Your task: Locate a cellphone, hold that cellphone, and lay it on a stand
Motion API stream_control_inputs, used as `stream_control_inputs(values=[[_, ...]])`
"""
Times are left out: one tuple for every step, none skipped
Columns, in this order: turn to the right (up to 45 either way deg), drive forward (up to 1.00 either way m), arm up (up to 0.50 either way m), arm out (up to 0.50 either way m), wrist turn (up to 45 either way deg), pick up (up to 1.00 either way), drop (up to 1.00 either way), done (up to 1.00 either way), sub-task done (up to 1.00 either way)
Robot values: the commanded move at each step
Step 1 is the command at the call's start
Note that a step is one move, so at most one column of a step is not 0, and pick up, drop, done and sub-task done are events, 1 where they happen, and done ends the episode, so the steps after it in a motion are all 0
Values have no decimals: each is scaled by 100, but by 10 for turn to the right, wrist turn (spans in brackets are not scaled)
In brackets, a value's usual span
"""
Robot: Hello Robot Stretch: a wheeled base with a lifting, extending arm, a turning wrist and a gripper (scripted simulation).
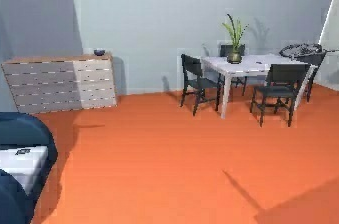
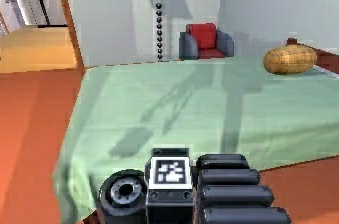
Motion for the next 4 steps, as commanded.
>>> stream_control_inputs(values=[[0,60,0,0,0,0,0,0,0],[450,0,0,0,0,0,0,0,0],[90,0,0,0,0,0,0,0,0],[0,40,0,0,0,0,0,0,0]])
